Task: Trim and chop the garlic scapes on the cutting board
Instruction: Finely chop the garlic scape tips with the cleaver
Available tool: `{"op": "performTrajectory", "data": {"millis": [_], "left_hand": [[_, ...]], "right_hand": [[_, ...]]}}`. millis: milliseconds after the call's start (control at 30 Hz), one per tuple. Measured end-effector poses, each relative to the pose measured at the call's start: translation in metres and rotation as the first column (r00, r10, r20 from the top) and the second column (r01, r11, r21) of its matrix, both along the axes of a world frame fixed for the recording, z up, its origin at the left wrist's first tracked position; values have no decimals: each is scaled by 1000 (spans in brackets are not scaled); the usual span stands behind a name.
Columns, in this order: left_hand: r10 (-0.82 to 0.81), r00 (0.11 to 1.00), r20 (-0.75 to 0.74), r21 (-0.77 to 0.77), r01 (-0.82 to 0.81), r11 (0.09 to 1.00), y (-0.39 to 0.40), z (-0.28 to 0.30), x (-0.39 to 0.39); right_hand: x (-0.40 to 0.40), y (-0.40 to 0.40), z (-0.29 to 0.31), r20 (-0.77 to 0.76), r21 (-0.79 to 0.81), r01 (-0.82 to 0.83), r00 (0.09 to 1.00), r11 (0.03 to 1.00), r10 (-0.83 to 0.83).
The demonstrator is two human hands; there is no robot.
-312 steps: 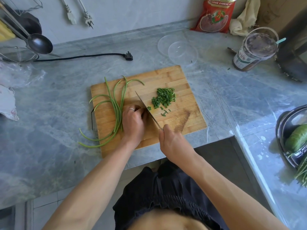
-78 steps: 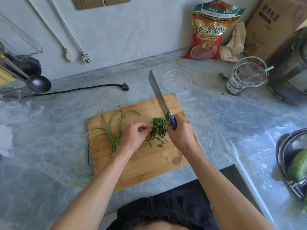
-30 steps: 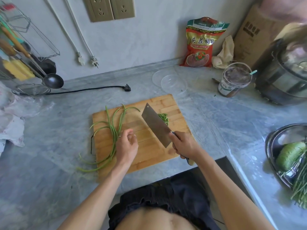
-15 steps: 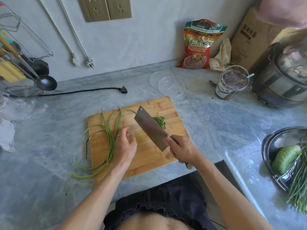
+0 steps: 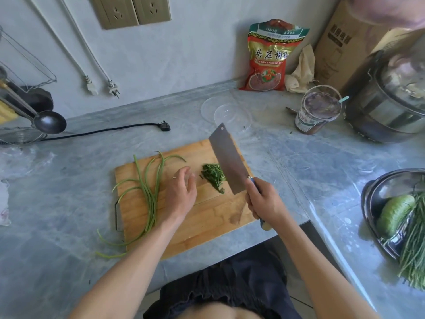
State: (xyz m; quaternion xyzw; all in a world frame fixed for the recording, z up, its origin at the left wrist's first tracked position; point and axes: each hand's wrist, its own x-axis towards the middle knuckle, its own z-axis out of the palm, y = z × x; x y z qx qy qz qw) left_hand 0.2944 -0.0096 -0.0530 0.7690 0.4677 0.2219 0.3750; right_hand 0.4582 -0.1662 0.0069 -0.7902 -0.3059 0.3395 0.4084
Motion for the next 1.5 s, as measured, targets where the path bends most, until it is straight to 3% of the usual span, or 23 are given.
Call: {"op": "performTrajectory", "data": {"millis": [167,367,467,567,733,867,967,1067,1233,1400,1500], "left_hand": [[-212,966,-151,99,228,969,15,-8,27],[-422,905,-62,47,425,904,5,-14,53],[-315,932,178,-159,343,926,2,-10,54],[-127,976,177,-274,173,946,9,-12,49],[-238,971,-34,18,239,971,15,-14,58],[-370,919,-136,35,378,925,20,-25,73],[-508,861,-19,-49,506,861,21,-25,80],[-320,917,239,-198,369,908,21,-19,78],[44,944,326,-171,13,985,23,-6,49],[207,924,323,-138,-170,976,5,-1,16],[250,949,192,-165,-220,962,-10,3,-2]], "right_hand": [[1,-3,-10,191,-115,116,977,987,-93],[-10,-3,-16,268,-148,78,963,986,-36],[-12,-1,-19,235,-144,70,971,987,-35],[-15,3,-20,238,-109,93,969,990,-65],[-19,8,-15,293,-141,30,956,990,13],[-13,5,-9,259,-129,94,964,987,-58],[-10,-1,-10,242,-145,96,968,985,-58],[-11,-6,-9,215,-120,105,974,987,-77],[-17,-2,1,157,-39,46,987,998,-39],[-35,10,3,11,-116,-166,986,979,168],[-34,11,-5,4,-131,-152,988,980,154]]}}
